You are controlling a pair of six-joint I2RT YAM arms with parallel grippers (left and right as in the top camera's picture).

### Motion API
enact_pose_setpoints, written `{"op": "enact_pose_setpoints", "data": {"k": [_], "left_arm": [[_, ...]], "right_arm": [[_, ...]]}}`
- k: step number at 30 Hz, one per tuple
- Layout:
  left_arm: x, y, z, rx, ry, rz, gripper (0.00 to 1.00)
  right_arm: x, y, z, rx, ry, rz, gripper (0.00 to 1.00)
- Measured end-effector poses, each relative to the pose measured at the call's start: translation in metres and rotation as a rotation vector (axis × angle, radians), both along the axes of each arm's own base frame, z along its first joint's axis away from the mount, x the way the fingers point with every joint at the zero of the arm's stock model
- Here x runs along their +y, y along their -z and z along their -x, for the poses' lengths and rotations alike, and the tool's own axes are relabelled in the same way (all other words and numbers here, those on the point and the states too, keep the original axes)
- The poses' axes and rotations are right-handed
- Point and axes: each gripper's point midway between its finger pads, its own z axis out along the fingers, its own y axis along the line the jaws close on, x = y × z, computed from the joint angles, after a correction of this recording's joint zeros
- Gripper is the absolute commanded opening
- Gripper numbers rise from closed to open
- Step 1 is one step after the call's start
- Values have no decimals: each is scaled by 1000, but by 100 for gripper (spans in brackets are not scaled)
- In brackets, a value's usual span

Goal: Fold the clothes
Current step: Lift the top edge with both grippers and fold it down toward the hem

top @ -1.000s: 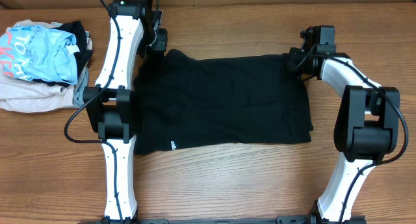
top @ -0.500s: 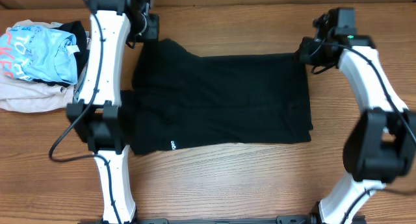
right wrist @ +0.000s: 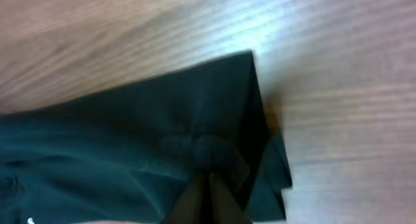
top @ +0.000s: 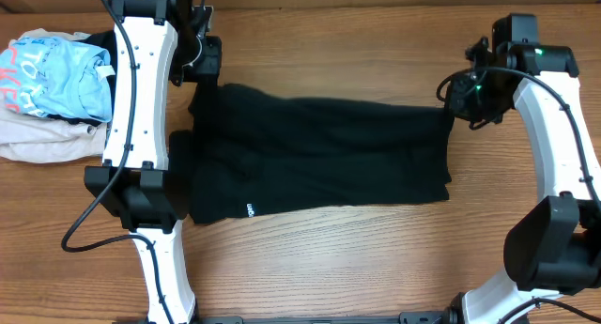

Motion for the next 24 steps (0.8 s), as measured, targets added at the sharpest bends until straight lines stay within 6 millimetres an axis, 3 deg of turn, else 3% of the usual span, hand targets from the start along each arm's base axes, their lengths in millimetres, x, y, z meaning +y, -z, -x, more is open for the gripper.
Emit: {"op": "enact_pose_setpoints", "data": {"k": [7,13,18,24], "left_arm": [[2,18,14,82,-3,-12,4],[10,28,52,187,-39,-48,4],[20,33,87,236,-80,-93,4],[23,64,117,309,-107,-106,4]], "right_arm": [[1,4,24,102,21,-29,4],[3,7,33,141,24,-40,4],[4,23,46,192,28,-45,4],[6,27,67,163,47,-39,4]]}}
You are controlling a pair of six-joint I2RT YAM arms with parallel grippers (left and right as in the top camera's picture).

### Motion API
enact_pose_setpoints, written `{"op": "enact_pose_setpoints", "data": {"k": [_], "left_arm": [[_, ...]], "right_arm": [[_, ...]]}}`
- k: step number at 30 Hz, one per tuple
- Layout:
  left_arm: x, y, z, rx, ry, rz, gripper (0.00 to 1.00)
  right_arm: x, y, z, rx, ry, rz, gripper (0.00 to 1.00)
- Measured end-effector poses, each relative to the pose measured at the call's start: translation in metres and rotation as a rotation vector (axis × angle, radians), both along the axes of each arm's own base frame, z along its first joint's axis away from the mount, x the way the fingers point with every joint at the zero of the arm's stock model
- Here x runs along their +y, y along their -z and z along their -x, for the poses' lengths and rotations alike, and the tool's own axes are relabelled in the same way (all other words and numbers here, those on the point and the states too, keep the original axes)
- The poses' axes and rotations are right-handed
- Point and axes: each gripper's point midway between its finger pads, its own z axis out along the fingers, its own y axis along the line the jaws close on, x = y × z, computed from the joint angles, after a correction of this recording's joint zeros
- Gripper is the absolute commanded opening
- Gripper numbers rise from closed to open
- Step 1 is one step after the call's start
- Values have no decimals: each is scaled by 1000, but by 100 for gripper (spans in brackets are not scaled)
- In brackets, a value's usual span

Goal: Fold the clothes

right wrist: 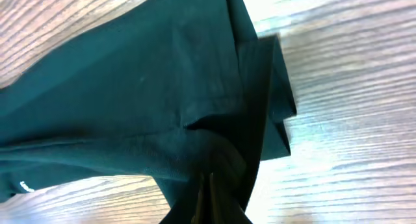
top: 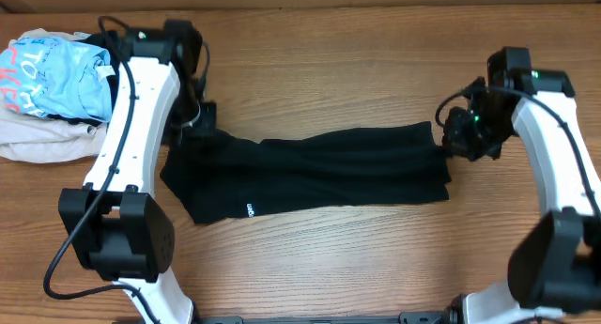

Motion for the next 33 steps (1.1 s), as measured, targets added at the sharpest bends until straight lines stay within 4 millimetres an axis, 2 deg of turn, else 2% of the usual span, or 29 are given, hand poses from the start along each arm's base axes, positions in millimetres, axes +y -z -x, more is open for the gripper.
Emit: {"op": "enact_pose_setpoints", "data": {"k": [3,6,8,9,11,12,14,16,22,25,29,33], "left_arm": [[1,20,15,46,-17,-7,4],[3,38,31,97,-28,-13,4],[3,51,41,129,-31,-17,5],[4,57,46,144,-32,-19,11],[5,69,56,175,-36,-24,33],[5,74,62,191,-39,-27,52],[6,80,67,204,-45,-33,75],[6,83,67,201,-47,-33,100],[6,84,61,178,-40,-32,100],[6,78,52,150,-39,-30,100],[3,48,15,22,-38,-16,100],[-1,1,-32,-167,-39,1,100]], "right_arm": [[0,1,10,-25,6,8,4],[0,17,16,-15,16,9,4],[0,32,21,4,38,8,23],[1,39,25,17,45,9,39],[0,48,32,38,61,10,62],[-1,52,33,43,73,9,73],[-4,55,35,50,88,11,86],[-8,55,32,38,103,16,93],[-17,53,7,-69,107,31,93],[-16,53,-3,-114,83,30,91],[-12,63,-8,-122,51,32,89],[-10,86,-7,-107,34,30,90]]}}
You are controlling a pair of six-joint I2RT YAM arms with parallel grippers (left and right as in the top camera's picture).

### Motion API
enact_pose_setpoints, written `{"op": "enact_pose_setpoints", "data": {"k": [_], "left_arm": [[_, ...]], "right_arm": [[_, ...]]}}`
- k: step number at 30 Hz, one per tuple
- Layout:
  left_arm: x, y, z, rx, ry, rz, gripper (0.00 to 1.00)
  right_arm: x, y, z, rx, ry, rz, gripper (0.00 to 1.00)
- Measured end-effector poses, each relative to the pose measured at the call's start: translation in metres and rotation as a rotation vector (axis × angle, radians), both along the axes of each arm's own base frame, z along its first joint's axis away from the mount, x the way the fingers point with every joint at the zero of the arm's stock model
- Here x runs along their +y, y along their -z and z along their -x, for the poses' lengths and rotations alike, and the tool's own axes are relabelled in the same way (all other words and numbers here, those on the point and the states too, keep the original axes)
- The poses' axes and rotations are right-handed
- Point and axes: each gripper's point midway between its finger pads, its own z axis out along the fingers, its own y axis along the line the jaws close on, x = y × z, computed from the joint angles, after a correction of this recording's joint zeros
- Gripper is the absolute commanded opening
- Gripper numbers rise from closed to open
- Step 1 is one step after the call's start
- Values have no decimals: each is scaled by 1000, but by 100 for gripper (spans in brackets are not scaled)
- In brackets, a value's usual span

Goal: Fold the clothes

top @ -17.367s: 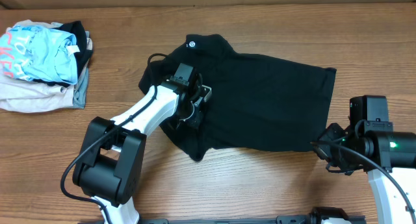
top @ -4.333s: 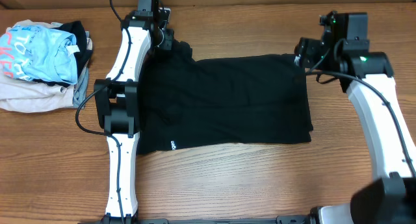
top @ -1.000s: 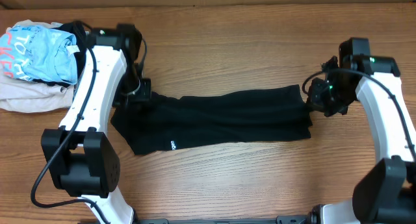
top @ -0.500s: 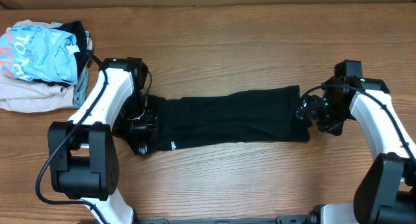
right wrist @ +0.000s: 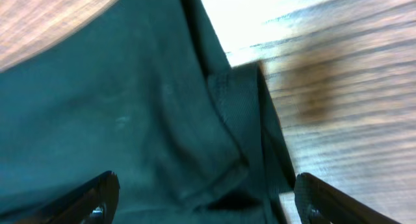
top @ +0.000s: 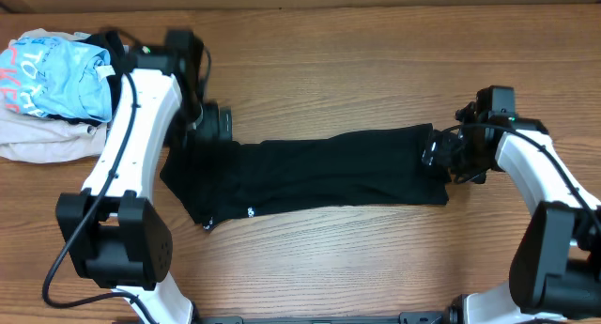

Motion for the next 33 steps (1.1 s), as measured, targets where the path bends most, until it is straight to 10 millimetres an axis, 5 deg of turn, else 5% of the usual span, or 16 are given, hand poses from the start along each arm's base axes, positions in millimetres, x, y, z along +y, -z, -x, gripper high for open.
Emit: {"op": "enact_pose_setpoints", "data": {"k": [6,10,11,14,15,17,26,33], "left_arm": [[-4,-77,-43,-260,0,22,100],[-4,-100,-49,-333,0,28,100],[-4,-101,-49,-334,0,29,100],[-4,-101,-49,-334,0,29,100],[-4,-101,-49,-334,0,29,100],[-4,-101,-49,-334,0,29,100],[-2,-101,-49,-335,-3,14,100],[6,-101,-50,-340,-12,-28,100]], "right_arm": [[1,27,7,18,-3,-1,90],[0,27,0,-13,-5,3,78],[1,27,-1,-18,-7,0,73],[4,28,-3,-31,-8,-21,40],[6,30,-3,-30,-9,-32,21],[9,32,-3,-26,-16,-51,4],[-6,28,0,8,89,-114,4],[-87,-18,-11,-18,307,-123,4]]}}
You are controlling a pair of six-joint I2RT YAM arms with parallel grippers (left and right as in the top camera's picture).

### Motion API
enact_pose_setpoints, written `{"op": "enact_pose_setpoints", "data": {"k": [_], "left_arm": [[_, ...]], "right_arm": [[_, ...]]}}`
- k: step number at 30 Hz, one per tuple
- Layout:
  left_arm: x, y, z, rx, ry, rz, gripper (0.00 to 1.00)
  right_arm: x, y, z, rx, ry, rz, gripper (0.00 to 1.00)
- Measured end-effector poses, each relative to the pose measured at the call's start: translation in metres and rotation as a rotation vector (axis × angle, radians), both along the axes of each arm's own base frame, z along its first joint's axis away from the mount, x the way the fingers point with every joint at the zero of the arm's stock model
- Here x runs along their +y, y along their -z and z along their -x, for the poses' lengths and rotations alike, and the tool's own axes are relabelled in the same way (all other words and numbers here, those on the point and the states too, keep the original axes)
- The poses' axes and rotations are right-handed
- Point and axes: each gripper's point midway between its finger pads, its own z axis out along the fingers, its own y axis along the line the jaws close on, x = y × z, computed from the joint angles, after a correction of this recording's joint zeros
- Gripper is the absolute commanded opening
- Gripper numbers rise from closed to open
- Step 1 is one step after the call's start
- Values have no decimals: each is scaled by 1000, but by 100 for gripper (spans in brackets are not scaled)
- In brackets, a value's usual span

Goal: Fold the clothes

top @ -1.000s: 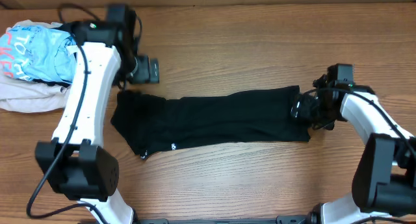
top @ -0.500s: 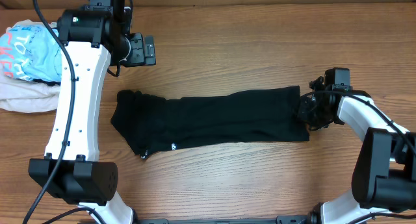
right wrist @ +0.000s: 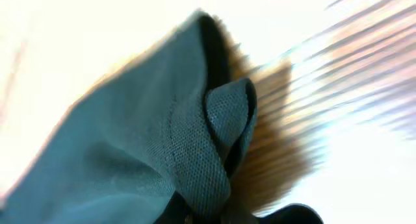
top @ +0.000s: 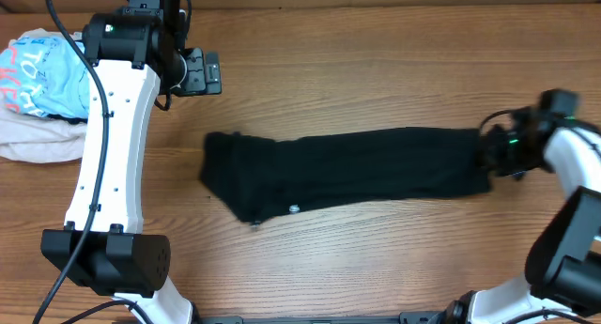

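A black garment point(top: 347, 174) lies across the table as a long narrow band, with a small white logo near its lower left. My right gripper point(top: 495, 157) is at the band's right end, shut on a bunched fold of the cloth point(right wrist: 214, 146), which fills the blurred right wrist view. The right gripper's fingertips are hidden under the fabric. My left gripper point(top: 199, 72) hangs high at the back left, well clear of the garment, with nothing in it, and looks open.
A pile of other clothes point(top: 47, 84), light blue on top of beige, sits at the table's far left edge. The left arm's base stands at the front left and the right arm's base at the front right.
The left gripper let go of the garment's left end and now sits up at the back left. The right gripper, open then, is shut on the right end. The garment lies further right.
Both grippers first held the far corners of the widely spread garment. They then held that edge nearer the front, leaving the cloth a narrower band. The right gripper then stood open, and now grips the right end with the band further right.
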Motion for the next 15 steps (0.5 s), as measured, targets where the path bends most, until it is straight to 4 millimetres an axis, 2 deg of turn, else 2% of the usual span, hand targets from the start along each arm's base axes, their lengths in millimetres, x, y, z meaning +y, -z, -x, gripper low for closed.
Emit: {"op": "enact_pose_setpoints", "data": {"k": [3,5,7,10,15], "left_arm": [[2,0,-1,-4,-5,-6,100],[4,0,-1,-4,-9,-7,100],[5,0,-1,-4,-13,-10,100],[8,-1,-1,-5,-18,-12,100],[8,-1,-3,-12,-18,-12,100]], "right_arm": [[-20,-22,-5,-45,22,-9,4],[-22,-33,-9,-74,8,-18,4],[-14,-41,-11,-92,-24,-29,4],[11,-45,-12,-87,-101,-49,4],[80,-45,-16,-74,-299,-74,4]]}}
